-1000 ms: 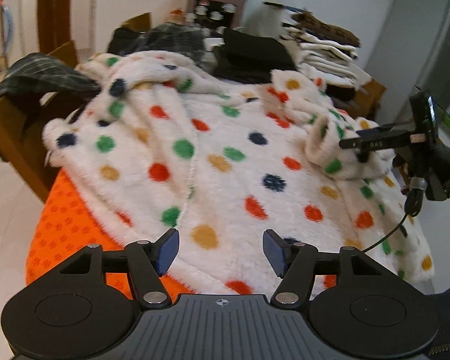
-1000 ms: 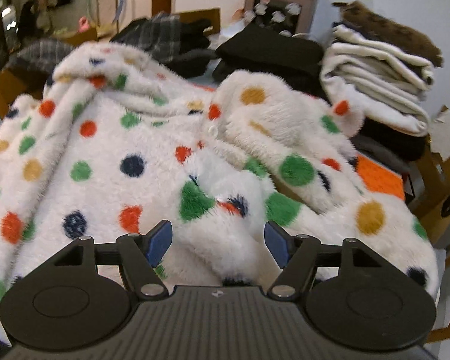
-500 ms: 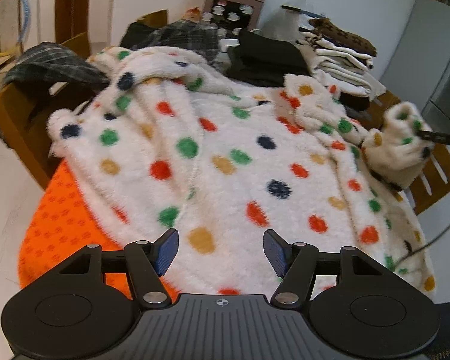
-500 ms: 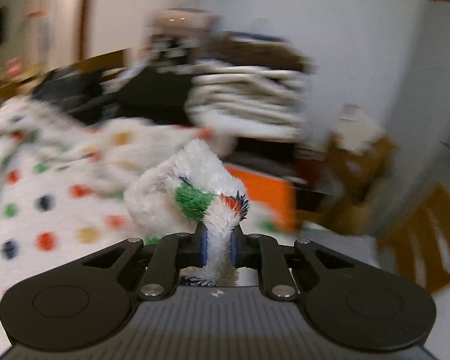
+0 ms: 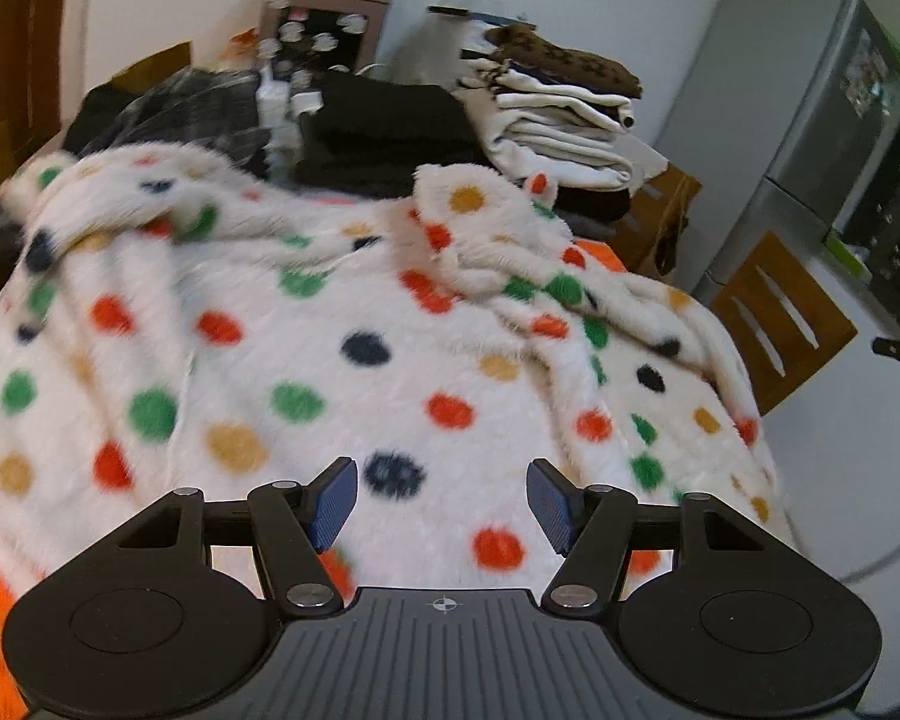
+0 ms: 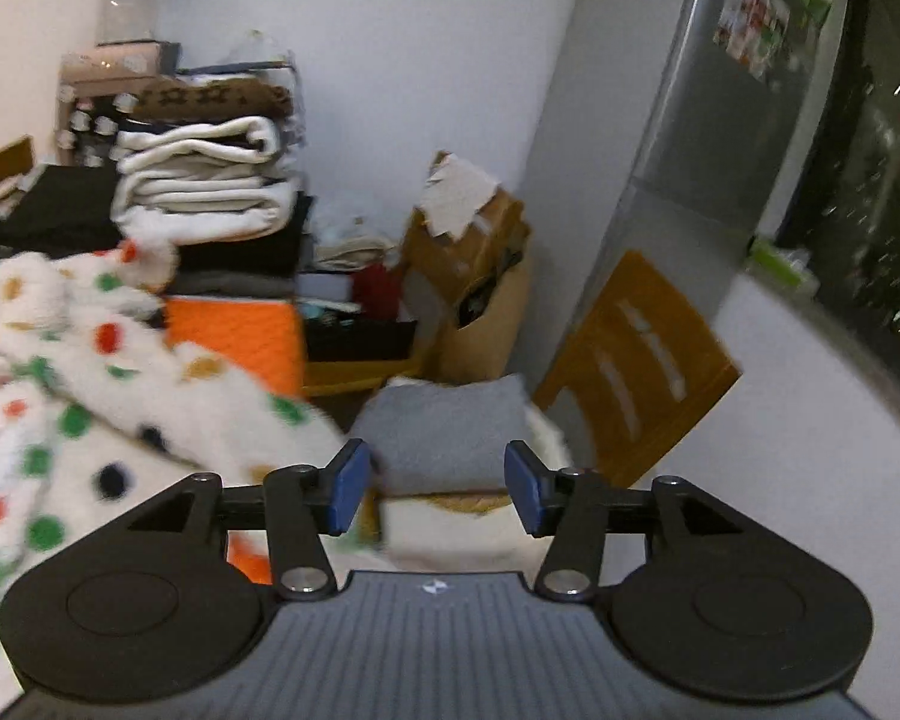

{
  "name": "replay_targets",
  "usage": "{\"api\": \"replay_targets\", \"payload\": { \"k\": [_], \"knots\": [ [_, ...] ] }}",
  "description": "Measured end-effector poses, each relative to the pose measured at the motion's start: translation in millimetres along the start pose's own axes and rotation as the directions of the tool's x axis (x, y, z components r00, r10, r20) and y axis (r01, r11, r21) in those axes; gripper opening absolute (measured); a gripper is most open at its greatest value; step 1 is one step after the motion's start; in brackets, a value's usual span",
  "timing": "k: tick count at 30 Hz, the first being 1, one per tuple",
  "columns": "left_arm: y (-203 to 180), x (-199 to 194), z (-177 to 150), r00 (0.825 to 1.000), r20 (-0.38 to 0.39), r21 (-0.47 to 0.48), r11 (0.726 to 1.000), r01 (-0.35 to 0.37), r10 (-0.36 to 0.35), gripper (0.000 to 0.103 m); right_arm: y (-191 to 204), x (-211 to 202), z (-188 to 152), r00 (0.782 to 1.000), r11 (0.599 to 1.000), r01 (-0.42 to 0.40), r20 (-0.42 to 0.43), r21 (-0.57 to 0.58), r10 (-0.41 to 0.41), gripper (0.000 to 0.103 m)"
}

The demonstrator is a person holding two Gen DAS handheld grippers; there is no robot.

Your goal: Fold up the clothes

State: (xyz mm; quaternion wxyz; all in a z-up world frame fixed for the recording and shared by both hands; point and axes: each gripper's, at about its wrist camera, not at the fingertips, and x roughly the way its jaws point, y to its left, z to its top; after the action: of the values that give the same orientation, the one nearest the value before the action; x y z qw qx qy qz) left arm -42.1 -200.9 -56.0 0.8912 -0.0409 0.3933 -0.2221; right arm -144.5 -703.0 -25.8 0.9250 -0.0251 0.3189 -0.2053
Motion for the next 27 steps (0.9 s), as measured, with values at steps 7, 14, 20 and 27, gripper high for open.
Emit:
{"api": "replay_targets", "payload": {
  "k": [7,14,20,27],
  "knots": [
    [9.8,48.5,45.9,1.0,0.002,0.001,1.0,0.019,-0.019,0.065,27.4,-37.2,-33.6,0.978,0.977,-0.209,-0.007,0.047,0.209,0.056],
    [28.8,105.9,99.8,0.999,-0.014,0.007,0.999,0.044,-0.044,0.065,80.8,-75.1,-66.5,0.947,0.945,-0.318,-0.02,0.073,0.32,0.056],
    [37.3,159.9,136.2,0.992,-0.072,0.048,0.993,0.106,-0.102,0.065,121.9,-94.8,-97.9,0.951,0.941,-0.296,-0.041,0.163,0.307,0.056],
    [35.0,219.8,155.5,0.973,-0.152,0.106,0.976,0.189,-0.172,0.065,172.1,-96.5,-146.0,0.948,0.908,-0.244,-0.113,0.34,0.296,0.056]
  ]
}}
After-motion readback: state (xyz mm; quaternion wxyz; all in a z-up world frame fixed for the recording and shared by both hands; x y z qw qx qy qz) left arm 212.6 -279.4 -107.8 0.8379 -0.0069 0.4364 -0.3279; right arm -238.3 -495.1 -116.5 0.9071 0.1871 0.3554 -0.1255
